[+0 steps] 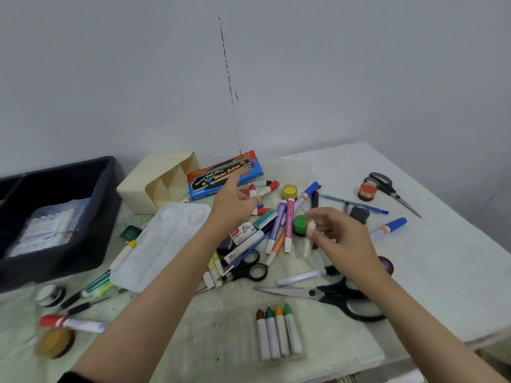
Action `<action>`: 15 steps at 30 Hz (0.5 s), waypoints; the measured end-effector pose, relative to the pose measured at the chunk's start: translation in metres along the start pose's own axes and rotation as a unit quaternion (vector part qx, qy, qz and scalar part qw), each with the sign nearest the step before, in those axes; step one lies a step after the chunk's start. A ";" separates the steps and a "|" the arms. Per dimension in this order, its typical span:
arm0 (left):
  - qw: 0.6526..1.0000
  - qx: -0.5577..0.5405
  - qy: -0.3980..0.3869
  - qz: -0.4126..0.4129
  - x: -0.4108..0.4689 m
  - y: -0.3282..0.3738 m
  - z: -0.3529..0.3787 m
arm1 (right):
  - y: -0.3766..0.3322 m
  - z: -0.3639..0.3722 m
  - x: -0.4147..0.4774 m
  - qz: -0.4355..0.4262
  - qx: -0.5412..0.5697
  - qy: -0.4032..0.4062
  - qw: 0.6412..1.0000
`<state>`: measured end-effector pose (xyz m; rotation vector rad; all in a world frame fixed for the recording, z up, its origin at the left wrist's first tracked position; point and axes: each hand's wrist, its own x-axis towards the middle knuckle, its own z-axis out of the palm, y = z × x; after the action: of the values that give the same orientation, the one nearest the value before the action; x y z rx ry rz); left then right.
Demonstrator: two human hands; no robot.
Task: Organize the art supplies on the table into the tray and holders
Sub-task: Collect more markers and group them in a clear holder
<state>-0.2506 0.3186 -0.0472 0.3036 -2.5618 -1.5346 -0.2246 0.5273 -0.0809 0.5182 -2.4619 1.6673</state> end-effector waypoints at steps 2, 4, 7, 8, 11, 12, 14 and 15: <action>1.000 -0.004 -0.022 -0.017 -0.020 -0.001 -0.011 | -0.008 0.010 -0.009 0.018 0.036 -0.054 0.998; 0.999 -0.013 -0.034 -0.027 -0.041 -0.004 -0.019 | -0.015 0.021 -0.019 0.041 0.070 -0.113 0.990; 0.998 -0.019 -0.054 -0.029 -0.074 -0.013 -0.026 | -0.025 0.036 -0.036 0.066 0.090 -0.184 0.977; 0.997 -0.018 -0.069 -0.032 -0.085 -0.017 -0.028 | -0.028 0.041 -0.041 0.073 0.092 -0.204 0.972; 0.993 -0.011 -0.112 -0.047 -0.115 -0.031 -0.030 | -0.033 0.051 -0.055 0.078 0.074 -0.240 0.965; 0.992 -0.009 -0.113 -0.052 -0.123 -0.035 -0.031 | -0.033 0.054 -0.059 0.075 0.064 -0.249 0.963; 0.993 -0.009 -0.099 -0.063 -0.135 -0.044 -0.035 | -0.034 0.056 -0.066 0.069 0.054 -0.257 0.962; 0.993 -0.011 -0.092 -0.068 -0.141 -0.047 -0.037 | -0.034 0.057 -0.068 0.067 0.043 -0.255 0.964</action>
<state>-0.1014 0.2995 -0.0735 0.3572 -2.7117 -1.7119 -0.1438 0.4782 -0.0923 0.9133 -2.8331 1.8943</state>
